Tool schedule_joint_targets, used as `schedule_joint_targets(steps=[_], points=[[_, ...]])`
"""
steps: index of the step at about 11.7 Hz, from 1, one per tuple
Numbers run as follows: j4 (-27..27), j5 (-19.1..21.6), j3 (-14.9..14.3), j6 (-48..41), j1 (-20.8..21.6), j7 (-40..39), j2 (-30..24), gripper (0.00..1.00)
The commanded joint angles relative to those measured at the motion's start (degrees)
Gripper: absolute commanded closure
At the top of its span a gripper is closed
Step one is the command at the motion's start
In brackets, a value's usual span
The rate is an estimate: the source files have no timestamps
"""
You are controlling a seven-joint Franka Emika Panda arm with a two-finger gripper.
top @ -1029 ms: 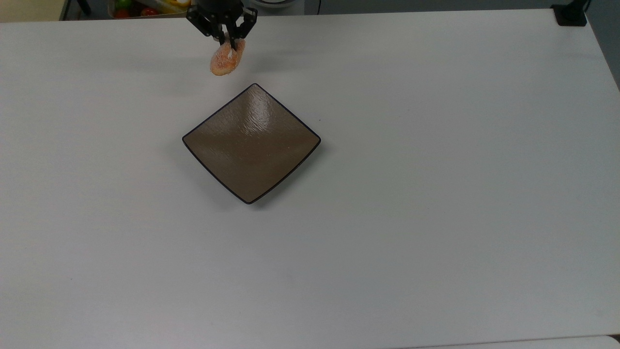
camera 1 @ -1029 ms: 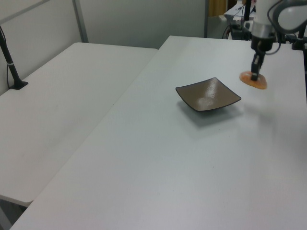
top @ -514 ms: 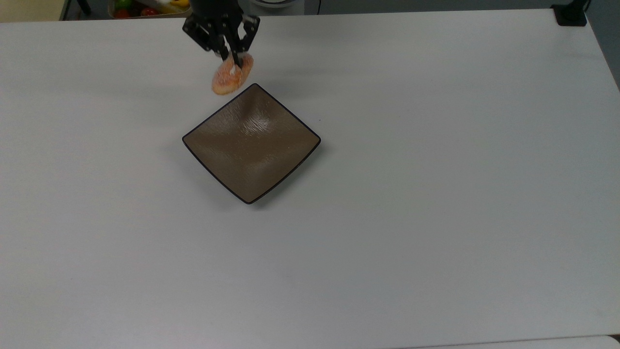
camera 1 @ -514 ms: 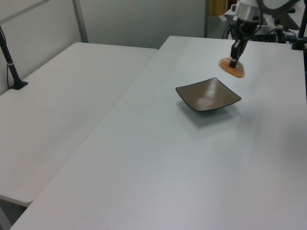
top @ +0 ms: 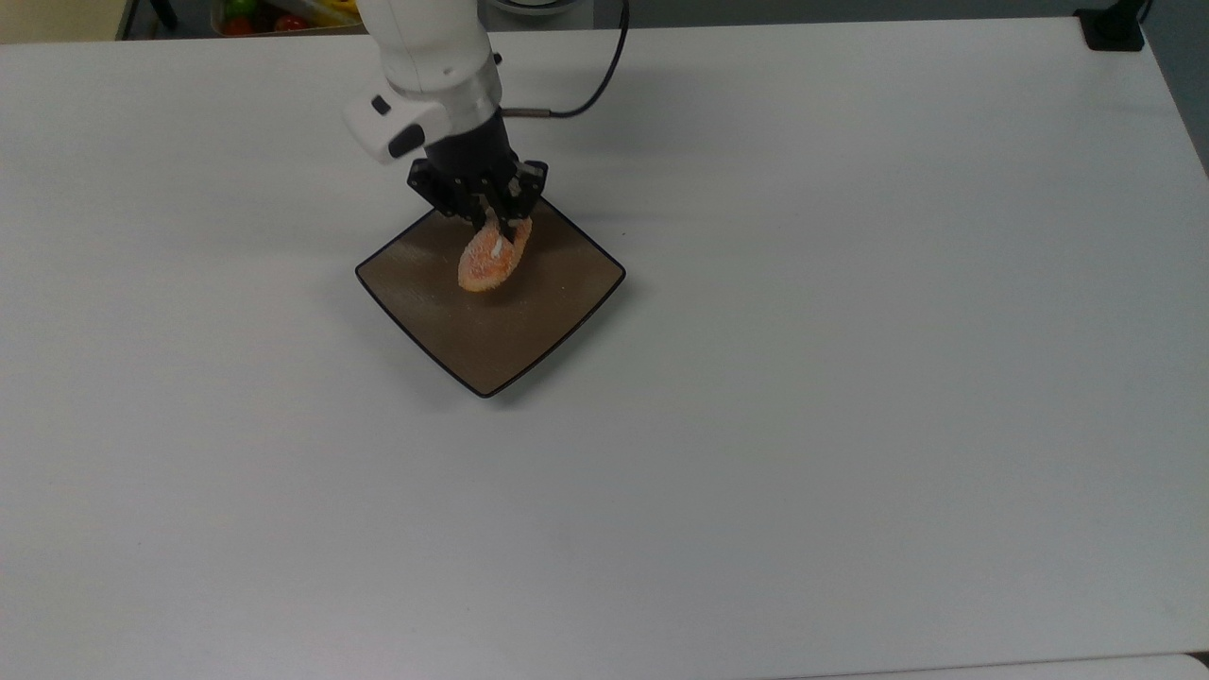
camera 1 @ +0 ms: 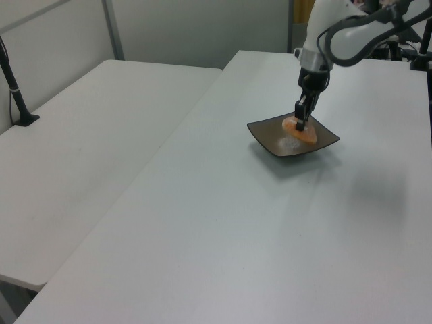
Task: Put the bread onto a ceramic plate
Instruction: 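Carry the bread roll over the brown plate and lower it, then open the gripper to release the bread and raise it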
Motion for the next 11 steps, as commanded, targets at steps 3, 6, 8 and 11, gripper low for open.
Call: schedule_joint_targets(steps=[3, 6, 8, 11], points=[[1.63, -2.06, 0.03, 0.14, 0.21, 2.72, 1.03, 0.00], [2.24, -1.97, 0.03, -0.47, 0.12, 2.81, 0.16, 0.00], [5.75, -1.97, 0.03, -6.05, -0.23, 3.68, -1.25, 0.00], [17.32, -7.83, 0.03, -29.22, -0.15, 6.82, -3.19, 0.00]])
